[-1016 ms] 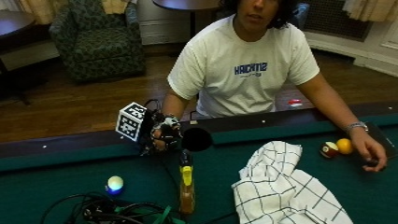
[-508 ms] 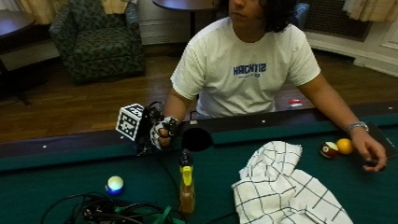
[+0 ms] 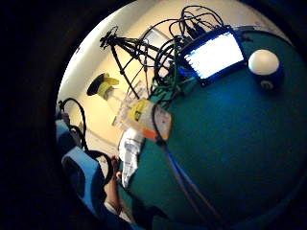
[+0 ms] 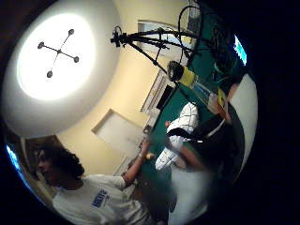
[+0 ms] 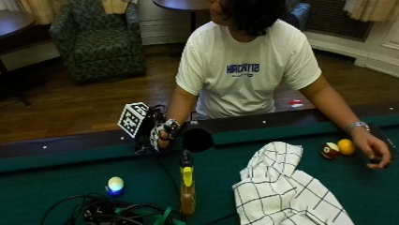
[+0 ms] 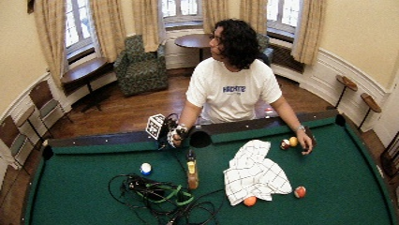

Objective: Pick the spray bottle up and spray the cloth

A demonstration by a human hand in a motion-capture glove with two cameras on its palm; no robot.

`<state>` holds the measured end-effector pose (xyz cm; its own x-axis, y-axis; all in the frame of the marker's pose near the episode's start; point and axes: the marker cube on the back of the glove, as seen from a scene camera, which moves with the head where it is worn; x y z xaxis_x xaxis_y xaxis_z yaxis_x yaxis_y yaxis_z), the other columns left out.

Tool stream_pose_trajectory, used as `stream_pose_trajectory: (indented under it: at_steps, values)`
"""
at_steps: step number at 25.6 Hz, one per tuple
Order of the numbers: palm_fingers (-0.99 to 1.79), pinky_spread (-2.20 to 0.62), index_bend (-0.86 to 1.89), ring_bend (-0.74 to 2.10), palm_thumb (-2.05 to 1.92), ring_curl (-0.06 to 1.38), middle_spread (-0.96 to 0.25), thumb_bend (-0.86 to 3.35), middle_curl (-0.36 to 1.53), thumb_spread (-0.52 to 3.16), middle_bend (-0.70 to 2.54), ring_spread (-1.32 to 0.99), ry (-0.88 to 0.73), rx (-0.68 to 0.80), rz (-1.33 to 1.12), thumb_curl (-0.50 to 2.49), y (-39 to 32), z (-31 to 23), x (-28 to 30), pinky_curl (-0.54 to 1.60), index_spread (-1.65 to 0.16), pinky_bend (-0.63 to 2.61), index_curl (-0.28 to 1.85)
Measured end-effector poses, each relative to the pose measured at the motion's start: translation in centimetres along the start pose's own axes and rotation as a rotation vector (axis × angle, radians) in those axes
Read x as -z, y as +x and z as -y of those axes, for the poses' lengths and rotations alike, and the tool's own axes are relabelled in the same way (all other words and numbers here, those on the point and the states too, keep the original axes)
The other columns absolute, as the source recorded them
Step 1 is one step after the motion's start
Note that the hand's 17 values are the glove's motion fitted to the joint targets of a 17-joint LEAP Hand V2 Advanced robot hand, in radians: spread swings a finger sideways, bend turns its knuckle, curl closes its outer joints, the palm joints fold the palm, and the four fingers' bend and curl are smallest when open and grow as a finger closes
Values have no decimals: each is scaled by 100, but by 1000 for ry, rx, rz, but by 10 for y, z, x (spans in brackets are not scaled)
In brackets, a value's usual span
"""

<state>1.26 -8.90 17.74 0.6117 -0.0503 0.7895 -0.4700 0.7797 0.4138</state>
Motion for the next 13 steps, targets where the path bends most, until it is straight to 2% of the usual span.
stream_pose_trajectory:
  at_steps: [4,9,13]
  values:
    - [114,-13,74,110,95,65,-21,-5,75,64,92,-20,-42,44,-39,67,-2,0,-5,76,-25,104,55]
    - [105,-15,46,110,84,64,-21,-6,74,75,88,-19,-92,12,-34,65,-3,-3,-8,77,-27,106,51]
    - [97,-20,29,102,77,61,-21,-5,69,85,77,-19,-134,-35,-17,61,1,-9,-9,71,-28,95,46]
